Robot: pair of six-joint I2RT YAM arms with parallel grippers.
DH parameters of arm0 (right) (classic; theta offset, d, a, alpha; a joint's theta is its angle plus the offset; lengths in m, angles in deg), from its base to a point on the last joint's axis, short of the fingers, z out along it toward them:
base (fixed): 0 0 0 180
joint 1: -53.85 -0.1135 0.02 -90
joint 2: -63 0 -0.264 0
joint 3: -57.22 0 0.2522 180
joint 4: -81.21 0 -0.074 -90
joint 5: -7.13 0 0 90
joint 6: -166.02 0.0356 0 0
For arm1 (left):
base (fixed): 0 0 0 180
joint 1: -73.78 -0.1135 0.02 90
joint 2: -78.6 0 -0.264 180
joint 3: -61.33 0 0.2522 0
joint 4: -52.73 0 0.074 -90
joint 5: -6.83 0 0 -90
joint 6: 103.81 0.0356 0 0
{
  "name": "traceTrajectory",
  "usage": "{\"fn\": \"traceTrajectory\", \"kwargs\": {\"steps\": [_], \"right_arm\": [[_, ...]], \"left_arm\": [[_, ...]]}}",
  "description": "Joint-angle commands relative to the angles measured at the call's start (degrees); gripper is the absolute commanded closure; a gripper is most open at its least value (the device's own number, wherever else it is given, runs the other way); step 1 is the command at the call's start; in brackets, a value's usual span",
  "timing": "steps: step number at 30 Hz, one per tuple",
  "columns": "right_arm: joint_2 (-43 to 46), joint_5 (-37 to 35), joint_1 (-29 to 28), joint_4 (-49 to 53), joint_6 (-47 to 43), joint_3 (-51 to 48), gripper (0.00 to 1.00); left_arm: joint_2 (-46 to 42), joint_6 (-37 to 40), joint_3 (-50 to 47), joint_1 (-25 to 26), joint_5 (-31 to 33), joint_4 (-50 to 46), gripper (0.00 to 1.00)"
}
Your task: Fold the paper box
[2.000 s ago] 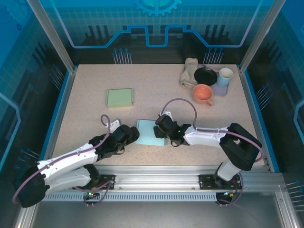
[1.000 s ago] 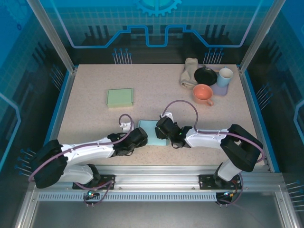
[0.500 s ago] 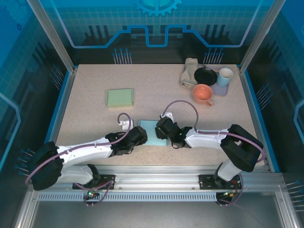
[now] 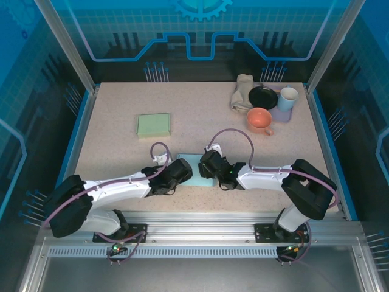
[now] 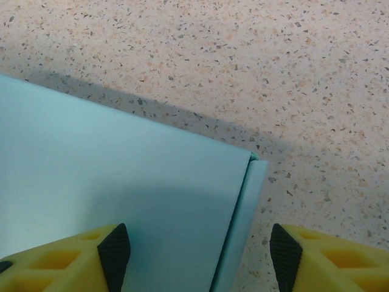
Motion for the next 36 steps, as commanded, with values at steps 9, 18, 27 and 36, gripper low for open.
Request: {"fn": "traceTrajectory", "kwargs": {"steps": [9,18,27,36], "right_arm": [[-2.7,0.7,-0.9,2.2,-0.5,-1.6,0.35],[-2.8,0.7,-1.0,2.7,-0.8,-1.2,0.35],[-1.2,0.7,-1.0,3.5,-0.7,-1.9,0.35],[2.9,0.8,-2.8,4.6,0.9,-2.8,0.34]], "left_arm": [[3.4,-3.4,1.9,-0.4,-6.9,1.8,0.27],[4.0,-3.1,2.0,-0.6,-5.1,1.7,0.35],[6.9,-3.5,1.4,-1.2,-2.6,1.0,0.36],[8.7,-3.6,0.2,-2.2,-1.8,1.8,0.36]]}}
